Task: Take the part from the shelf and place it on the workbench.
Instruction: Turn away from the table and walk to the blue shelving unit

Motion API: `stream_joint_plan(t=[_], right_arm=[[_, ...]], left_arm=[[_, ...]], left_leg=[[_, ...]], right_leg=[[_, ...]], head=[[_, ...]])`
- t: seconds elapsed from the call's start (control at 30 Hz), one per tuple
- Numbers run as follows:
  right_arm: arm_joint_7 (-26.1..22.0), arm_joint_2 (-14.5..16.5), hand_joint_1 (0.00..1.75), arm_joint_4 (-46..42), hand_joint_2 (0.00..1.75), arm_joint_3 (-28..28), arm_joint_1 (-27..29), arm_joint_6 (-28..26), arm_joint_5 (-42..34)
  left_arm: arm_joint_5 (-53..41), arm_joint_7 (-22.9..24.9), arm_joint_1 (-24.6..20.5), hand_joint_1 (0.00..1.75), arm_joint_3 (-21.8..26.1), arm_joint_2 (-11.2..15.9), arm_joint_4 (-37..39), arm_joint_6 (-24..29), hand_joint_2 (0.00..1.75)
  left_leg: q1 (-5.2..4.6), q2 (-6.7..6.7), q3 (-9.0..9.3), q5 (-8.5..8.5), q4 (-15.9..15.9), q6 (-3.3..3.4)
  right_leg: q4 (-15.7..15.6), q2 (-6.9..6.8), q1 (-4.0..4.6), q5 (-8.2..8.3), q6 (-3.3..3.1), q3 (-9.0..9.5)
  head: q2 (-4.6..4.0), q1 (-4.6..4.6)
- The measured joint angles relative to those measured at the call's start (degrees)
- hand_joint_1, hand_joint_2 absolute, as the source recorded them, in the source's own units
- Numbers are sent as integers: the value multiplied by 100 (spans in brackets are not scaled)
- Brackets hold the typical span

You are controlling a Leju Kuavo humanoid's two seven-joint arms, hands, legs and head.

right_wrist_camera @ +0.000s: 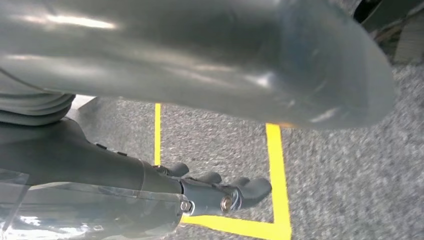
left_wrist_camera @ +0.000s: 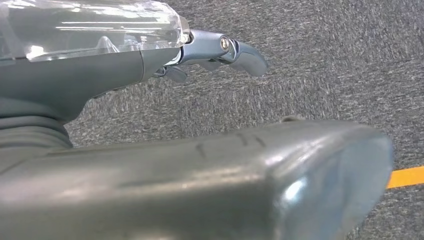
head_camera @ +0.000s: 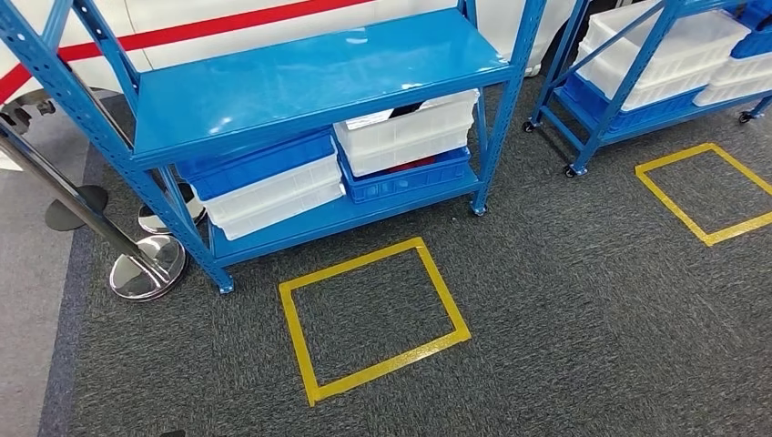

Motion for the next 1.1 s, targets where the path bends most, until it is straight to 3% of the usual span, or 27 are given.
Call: stream_joint_plan(t=[0.07, 0.17, 0.2, 0.23, 0.3, 0.33, 0.37, 0.4, 0.47, 0.53, 0.7, 0.73, 0.8, 0.87, 0.9, 0.93, 1.0, 1.03, 1.1], right_arm=[[-14, 16, 0, 0, 0, -30, -2, 25, -17], [-22, 27, 0, -1, 0, -67, -8, 45, -45], [-25, 31, 0, -1, 0, -72, -7, 48, -56], [-27, 36, 0, -1, 0, -76, -2, 51, -69], [-30, 48, 0, 0, 0, -87, 10, 56, -95], [-31, 54, 0, 0, 0, -97, 15, 57, -106], [-31, 57, 0, 0, 0, -112, 20, 56, -116], [-30, 61, 0, 0, 0, -130, 23, 53, -124], [-26, 68, 0, 0, 0, -161, 34, 40, -143], [-16, 88, 0, 1, 0, -189, 42, 24, -163], [-6, 173, 0, 0, 0, -236, 42, 3, -206], [-6, 186, 0, 0, 0, -244, 44, 3, -208], [-6, 197, 0, 1, 0, -259, 52, 2, -216], [-7, 204, 0, 2, 0, -269, 63, 1, -224], [-8, 207, 0, 2, 0, -275, 68, 1, -225], [-9, 213, 0, 1, 0, -281, 71, 3, -225], [-9, 232, 0, 2, 0, -295, 76, 11, -225], [-9, 243, 0, 3, 0, -301, 78, 16, -225], [-9, 256, 0, 7, 0, -310, 80, 23, -225]], left_arm=[[-14, 10, -6, 0, 27, 21, 1, -5, 0], [-50, 5, 3, 0, 41, 41, 1, -36, 0], [-64, 2, 1, 0, 41, 43, 1, -43, 0], [-79, -1, -3, 0, 41, 43, 1, -46, 0], [-103, 2, -9, 0, 40, 42, 1, -56, 0], [-132, 3, -8, 0, 39, 42, 2, -76, 0], [-204, -14, -3, 0, 28, 42, 2, -115, 0], [-319, -40, 1, 0, -5, 42, 3, -158, 0], [-603, -99, 12, 0, -136, 36, 4, -199, 0], [-771, -103, 14, 0, -278, 25, 5, -145, 0], [-869, -15, -11, 0, -469, -2, 5, -107, 0], [-875, 3, -17, 0, -493, -5, 6, -108, 0], [-893, 33, -24, 0, -528, -9, 5, -120, 0], [-907, 43, -13, 0, -542, -8, 6, -149, 0], [-910, 40, -4, 0, -546, -8, 7, -163, 0], [-911, 38, 2, 0, -549, -8, 7, -172, 0], [-912, 32, 7, 0, -553, -5, 8, -177, 0], [-915, 30, 6, 0, -556, -4, 8, -177, 0], [-922, 33, 11, 0, -565, 0, 9, -176, 0]], left_leg=[[-36, 26, 143, 47, -312, 64], [-29, -4, 186, 80, -388, 162], [-14, -10, 215, 106, -430, 200], [2, -13, 242, 127, -466, 230], [-6, -13, 246, 130, -474, 264], [-9, -17, 247, 122, -471, 270], [-11, -26, 253, 112, -466, 270], [-10, -40, 266, 97, -459, 264], [-7, -77, 305, 55, -438, 230], [-29, -103, 313, -3, -397, 168], [-15, -95, 279, -140, -265, 9], [-7, -82, 188, -268, -50, -22], [12, -56, -188, -628, 708, -73], [28, -50, -535, -783, 1320, -102], [31, -48, -567, -679, 1317, -104], [33, -46, -491, -475, 1087, -97], [21, -28, -152, -23, 279, -51], [5, -20, -9, 89, -41, -17], [-30, -13, 94, 87, -304, 60]], right_leg=[[0, -12, 9, -11, 52, 9], [12, -4, 1, -44, 154, 29], [114, 19, 1, -122, 179, -10], [339, 49, 0, -261, 197, -113], [1084, 94, -6, -621, 218, -496], [1423, 102, -10, -726, 230, -683], [1587, 104, -15, -716, 240, -788], [1521, 104, -22, -590, 246, -781], [815, 107, -42, -152, 239, -475], [176, 122, -35, 87, 209, -183], [-24, 123, -18, 90, 56, -90], [-44, 113, -31, 91, 25, -74], [-53, 96, -35, 71, -18, -52], [-50, 92, -30, 43, -34, -28], [-50, 94, -30, 25, -32, -4], [-50, 97, -30, 3, -23, 31], [-49, 99, -22, -52, 13, 113], [-46, 99, -15, -78, 43, 135], [-35, 96, -1, -92, 116, 149]], head=[[0, 0], [0, -1], [0, -1], [0, -1], [0, 0], [0, 0], [0, 0], [0, 0], [0, 0], [0, 0], [0, -1], [0, -1], [0, -1], [0, -1], [0, -1], [0, -1], [0, -1], [0, 0], [0, 0]])
